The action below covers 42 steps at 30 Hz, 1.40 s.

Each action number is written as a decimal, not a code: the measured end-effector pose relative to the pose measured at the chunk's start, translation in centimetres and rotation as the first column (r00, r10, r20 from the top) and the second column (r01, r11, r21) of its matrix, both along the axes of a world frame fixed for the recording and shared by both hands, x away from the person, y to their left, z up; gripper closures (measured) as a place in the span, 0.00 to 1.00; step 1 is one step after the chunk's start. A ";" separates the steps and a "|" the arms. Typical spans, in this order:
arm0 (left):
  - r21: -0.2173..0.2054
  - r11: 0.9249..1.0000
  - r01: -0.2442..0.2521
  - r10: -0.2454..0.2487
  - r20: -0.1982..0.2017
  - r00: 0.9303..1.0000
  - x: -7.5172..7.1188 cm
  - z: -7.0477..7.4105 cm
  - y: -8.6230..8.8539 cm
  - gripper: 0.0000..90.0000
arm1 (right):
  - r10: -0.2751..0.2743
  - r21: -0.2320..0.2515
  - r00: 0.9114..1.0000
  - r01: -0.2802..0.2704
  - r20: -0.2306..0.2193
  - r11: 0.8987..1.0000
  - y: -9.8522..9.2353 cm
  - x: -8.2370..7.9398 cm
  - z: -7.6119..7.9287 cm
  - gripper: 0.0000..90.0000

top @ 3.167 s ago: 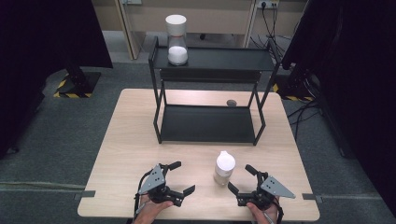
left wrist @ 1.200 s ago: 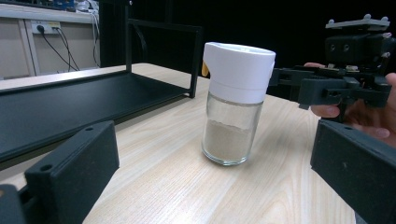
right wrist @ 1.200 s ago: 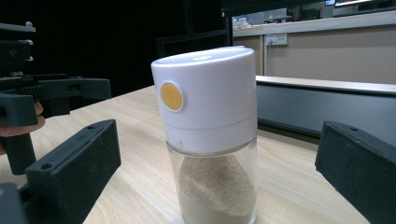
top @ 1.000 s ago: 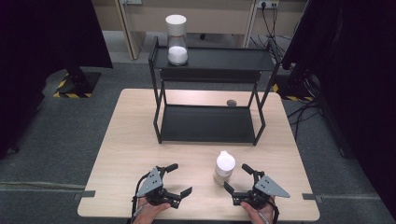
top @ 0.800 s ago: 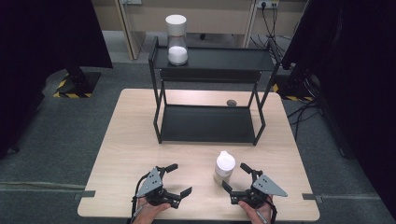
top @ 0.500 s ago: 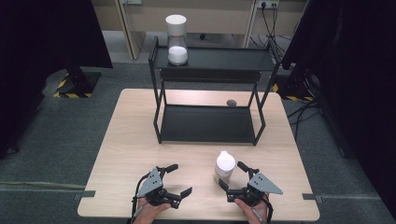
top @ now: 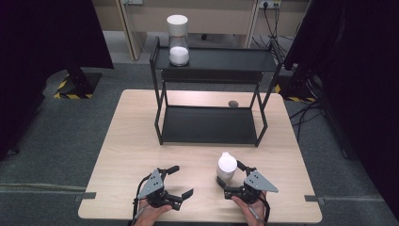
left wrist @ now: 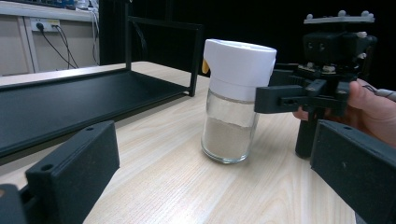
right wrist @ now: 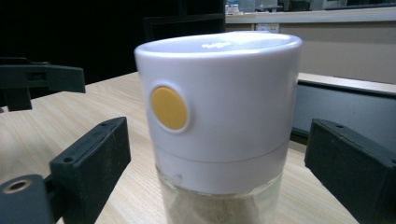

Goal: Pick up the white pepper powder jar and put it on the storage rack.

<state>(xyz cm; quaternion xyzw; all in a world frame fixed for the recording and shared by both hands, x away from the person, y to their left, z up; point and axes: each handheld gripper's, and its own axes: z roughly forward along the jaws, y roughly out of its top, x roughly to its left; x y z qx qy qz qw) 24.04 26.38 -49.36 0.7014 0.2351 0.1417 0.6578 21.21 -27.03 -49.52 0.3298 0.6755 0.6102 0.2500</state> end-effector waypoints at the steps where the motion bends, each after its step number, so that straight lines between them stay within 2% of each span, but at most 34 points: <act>1: -0.001 1.000 0.000 0.000 0.000 1.000 0.0 0.0 0.0 0.01 | 0.001 0.000 1.000 -0.001 0.000 1.000 0.0 0.1 0.0 0.11; 4: -0.002 1.000 -0.002 0.002 0.002 1.000 0.0 0.0 0.0 0.01 | 0.006 0.001 1.000 -0.006 -0.004 1.000 0.1 0.5 0.1 0.12; 8: -0.001 1.000 -0.001 0.001 0.002 1.000 0.0 0.0 0.1 0.01 | 0.000 -0.027 1.000 0.000 -0.019 1.000 0.6 0.7 0.4 0.17; 9: 0.000 1.000 -0.001 0.001 0.002 1.000 0.0 0.0 0.1 0.01 | 0.003 -0.032 1.000 -0.003 -0.023 0.999 0.6 0.9 0.5 0.22; 17: -0.001 1.000 -0.003 0.003 0.000 1.000 0.0 0.0 0.1 0.01 | 0.008 -0.062 1.000 -0.009 -0.020 0.998 0.8 1.0 0.8 0.34; 22: 0.000 1.000 -0.001 0.001 -0.001 1.000 0.0 -0.1 0.1 0.01 | 0.004 -0.066 1.000 -0.006 -0.020 0.998 0.9 0.8 0.9 0.34; 24: -0.002 1.000 -0.002 0.002 -0.002 1.000 0.0 -0.1 0.1 0.01 | -0.002 -0.067 1.000 0.002 -0.004 0.998 0.9 0.6 0.9 0.34; 29: -0.004 1.000 -0.003 0.003 -0.002 1.000 0.0 -0.1 0.1 0.01 | -0.003 -0.033 0.999 0.004 0.036 0.999 0.7 0.0 1.2 0.34; 42: -0.001 1.000 0.000 0.000 0.006 1.000 -0.1 -0.1 0.1 0.01 | 0.008 -0.037 1.000 -0.007 0.030 0.999 0.4 -0.1 2.7 0.34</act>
